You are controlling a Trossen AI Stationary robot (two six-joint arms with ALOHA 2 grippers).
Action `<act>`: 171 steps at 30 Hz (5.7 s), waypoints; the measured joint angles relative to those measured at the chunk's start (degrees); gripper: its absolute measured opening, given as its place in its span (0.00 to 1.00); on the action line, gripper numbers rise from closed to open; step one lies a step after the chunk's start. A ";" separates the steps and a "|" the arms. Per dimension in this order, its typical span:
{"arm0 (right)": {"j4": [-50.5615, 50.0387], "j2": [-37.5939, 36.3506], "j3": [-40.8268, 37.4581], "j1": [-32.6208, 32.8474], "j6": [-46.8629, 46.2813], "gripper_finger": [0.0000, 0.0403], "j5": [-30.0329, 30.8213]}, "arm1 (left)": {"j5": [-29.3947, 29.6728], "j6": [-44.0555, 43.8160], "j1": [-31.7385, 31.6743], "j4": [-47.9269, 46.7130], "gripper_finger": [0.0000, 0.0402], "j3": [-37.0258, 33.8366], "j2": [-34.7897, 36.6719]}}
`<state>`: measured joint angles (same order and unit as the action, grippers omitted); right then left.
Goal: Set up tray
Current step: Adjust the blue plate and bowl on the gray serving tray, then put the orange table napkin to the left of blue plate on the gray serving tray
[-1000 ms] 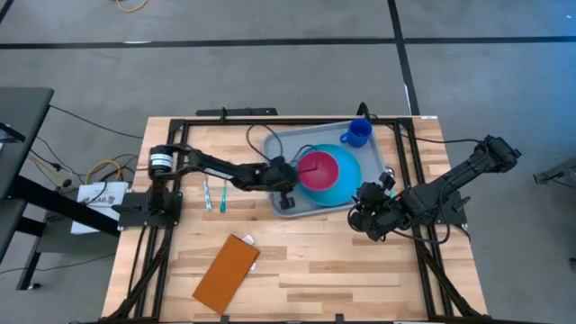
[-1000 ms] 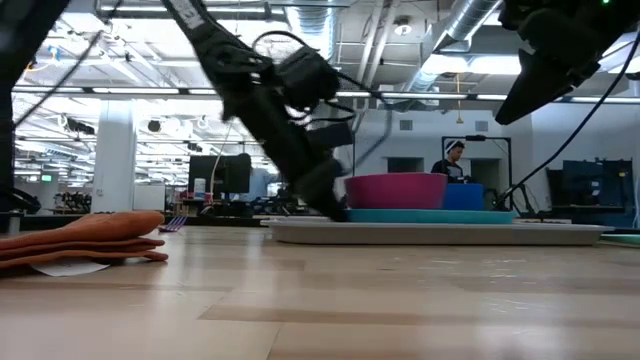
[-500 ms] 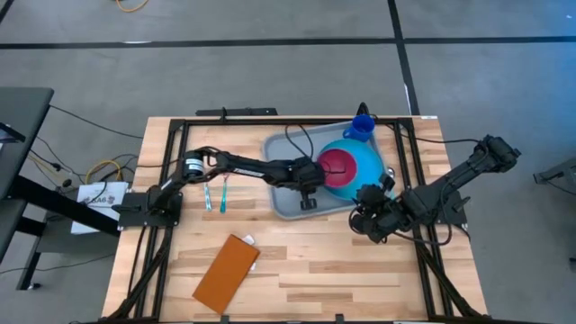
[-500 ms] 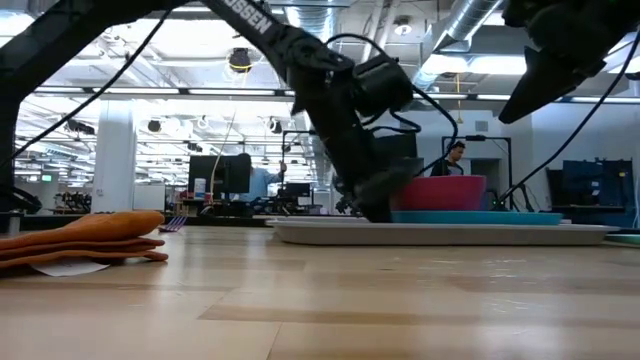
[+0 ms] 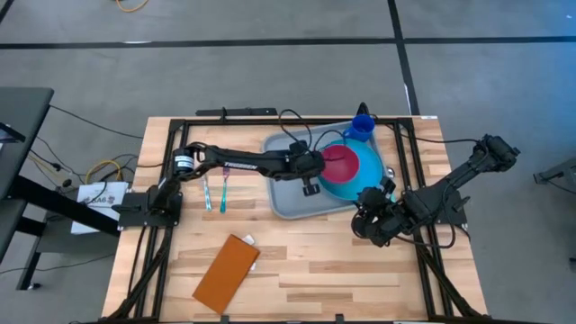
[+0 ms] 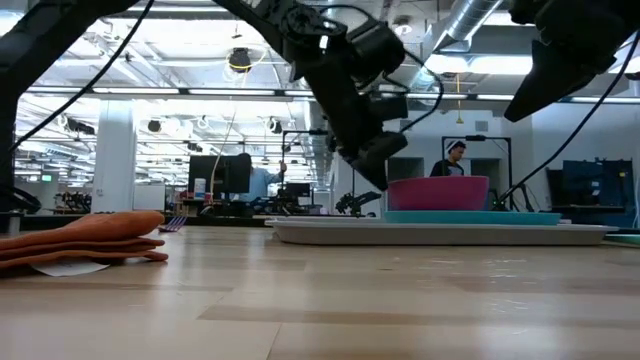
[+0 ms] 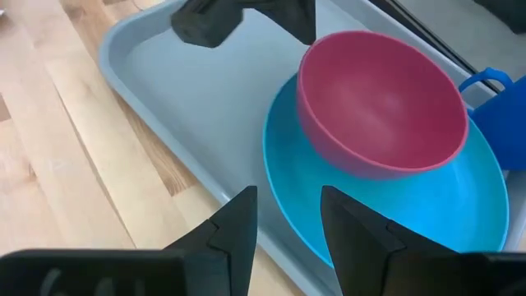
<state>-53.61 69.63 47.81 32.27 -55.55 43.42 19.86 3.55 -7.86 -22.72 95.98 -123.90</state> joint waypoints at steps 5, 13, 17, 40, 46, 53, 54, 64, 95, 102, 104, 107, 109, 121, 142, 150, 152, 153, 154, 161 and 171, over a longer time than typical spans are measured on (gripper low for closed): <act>-0.22 0.02 0.00 0.00 0.00 0.31 0.00 | -2.03 0.12 -0.87 3.10 0.00 -0.57 -0.06; -0.35 0.02 0.00 -0.15 0.03 0.31 -0.02 | -5.02 1.74 -0.83 7.76 0.00 -0.54 -0.04; -0.35 0.02 -0.01 -0.15 0.07 0.31 -0.02 | -6.01 1.73 -0.83 8.33 0.00 -0.54 -0.04; -0.35 0.01 -0.01 -0.15 0.60 0.31 0.12 | 6.21 -6.06 -0.58 4.44 0.00 -0.54 -0.13; -0.39 0.02 -0.02 -0.15 0.57 0.31 0.20 | 0.80 -6.14 -1.41 11.79 0.00 -0.58 -3.70; -0.40 0.02 0.00 -0.15 0.59 0.31 0.20 | -1.92 -5.55 -1.46 14.56 0.00 -0.56 -4.00; -0.41 0.02 0.00 -0.15 0.59 0.31 0.22 | -3.01 -5.53 -1.47 15.39 0.00 -0.56 -4.00; -0.46 0.01 -0.01 -0.15 0.60 0.31 0.20 | -8.02 -4.89 -1.95 19.84 0.00 -0.45 -4.46; 2.18 0.02 0.00 -3.28 0.62 0.31 0.28 | -16.60 -36.13 20.87 -62.03 0.19 -1.21 29.92; 5.94 0.01 0.00 -4.66 6.27 0.31 0.20 | -11.33 -51.55 34.01 -56.16 0.25 -7.49 29.78; 7.78 0.01 0.00 -5.07 8.21 0.31 0.14 | -11.22 -57.53 36.60 -53.92 0.26 -10.57 29.78; 10.18 0.01 0.00 -5.69 11.74 0.31 0.06 | -12.09 -64.67 40.17 -49.73 0.27 -16.34 29.77; 11.54 0.00 0.00 -6.18 13.83 0.31 0.07 | -12.17 -69.02 42.23 -46.61 0.27 -20.58 29.77; 18.16 0.01 -0.01 -12.66 23.14 0.31 0.00 | -16.92 -71.33 40.01 -43.14 0.27 -32.78 38.05; 18.57 0.02 0.00 -23.45 29.24 0.31 -0.20 | -8.28 -71.60 35.65 -1.33 0.27 -71.25 65.83; 20.60 0.02 -0.01 -25.87 31.62 0.31 -3.84 | -8.22 -68.74 35.65 6.51 0.27 -77.50 65.66; 21.32 0.00 0.00 -26.19 31.65 0.31 -4.80 | -8.04 -68.29 35.65 11.02 0.27 -79.04 65.66; 21.48 0.01 0.00 -26.37 31.65 0.31 -4.87 | -8.00 -67.83 35.65 13.65 0.27 -79.81 65.66; 21.54 0.01 0.00 -26.43 31.65 0.31 -4.94 | -7.95 -67.40 35.65 15.69 0.27 -80.55 65.66; 21.59 0.01 0.00 -26.43 31.65 0.31 -5.03 | -7.25 -67.47 35.65 22.27 0.27 -85.19 65.66; 21.74 0.02 0.00 -26.42 31.63 0.31 -5.96 | -6.14 -64.90 35.67 30.18 0.27 -87.03 65.66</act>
<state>-31.86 69.65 47.81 5.85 -23.92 37.46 13.72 -61.36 27.81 7.46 8.95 -58.24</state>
